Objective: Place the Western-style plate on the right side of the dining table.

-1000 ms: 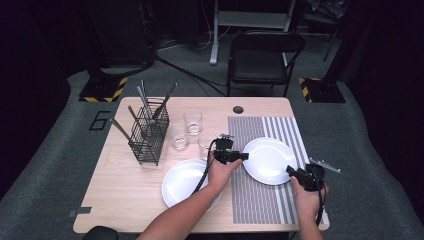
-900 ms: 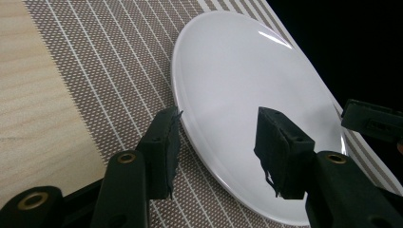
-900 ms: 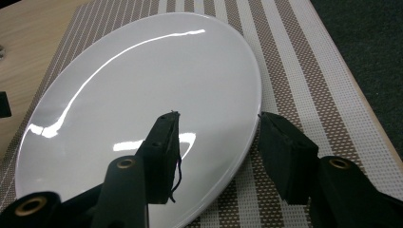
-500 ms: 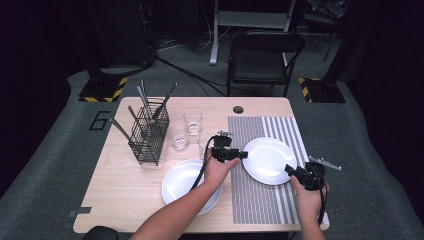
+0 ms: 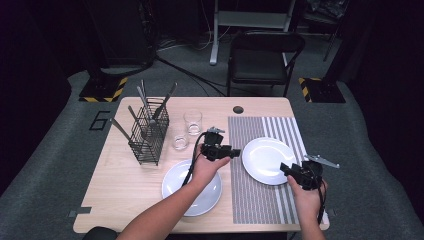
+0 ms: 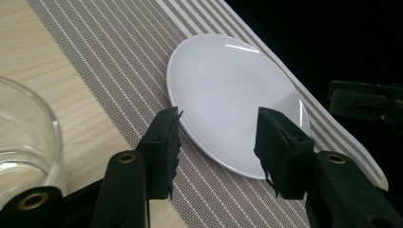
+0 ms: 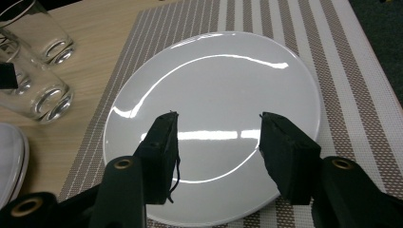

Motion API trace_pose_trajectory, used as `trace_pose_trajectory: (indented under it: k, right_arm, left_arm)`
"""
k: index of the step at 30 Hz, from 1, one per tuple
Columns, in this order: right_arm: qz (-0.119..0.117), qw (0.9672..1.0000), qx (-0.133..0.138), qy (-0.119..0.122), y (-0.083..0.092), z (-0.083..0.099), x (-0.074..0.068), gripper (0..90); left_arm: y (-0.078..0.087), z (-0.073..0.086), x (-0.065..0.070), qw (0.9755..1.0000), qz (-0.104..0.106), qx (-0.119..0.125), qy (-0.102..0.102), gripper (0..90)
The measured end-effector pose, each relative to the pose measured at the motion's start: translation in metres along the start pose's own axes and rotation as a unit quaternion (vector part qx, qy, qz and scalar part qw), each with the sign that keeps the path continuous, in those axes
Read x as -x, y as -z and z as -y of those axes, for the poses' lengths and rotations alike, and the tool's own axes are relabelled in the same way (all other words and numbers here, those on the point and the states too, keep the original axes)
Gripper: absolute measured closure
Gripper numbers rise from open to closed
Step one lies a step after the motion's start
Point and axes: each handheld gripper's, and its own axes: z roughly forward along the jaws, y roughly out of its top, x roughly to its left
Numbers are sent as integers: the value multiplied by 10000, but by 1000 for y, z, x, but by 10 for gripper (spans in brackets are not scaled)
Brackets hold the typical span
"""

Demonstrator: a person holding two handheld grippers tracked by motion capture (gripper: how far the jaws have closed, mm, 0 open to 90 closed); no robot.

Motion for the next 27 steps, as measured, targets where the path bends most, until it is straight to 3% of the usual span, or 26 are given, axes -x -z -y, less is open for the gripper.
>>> trace_pose_trajectory:
  k: [3, 17, 27]
  right_arm:
    - [-11, 9998, -18, 206, 0, -1, -7, 464]
    - [-453, 9976, -128, 505, -6, -9, -31, 460]
    - [-768, 9935, -157, 832, -9, -13, -56, 467]
  left_arm:
    - [9, 2, -3, 10000, -16, 19, -43, 507]
    - [48, 15, -18, 9999, -98, 24, -140, 533]
    - [69, 25, -22, 9992, -217, 57, -318, 535]
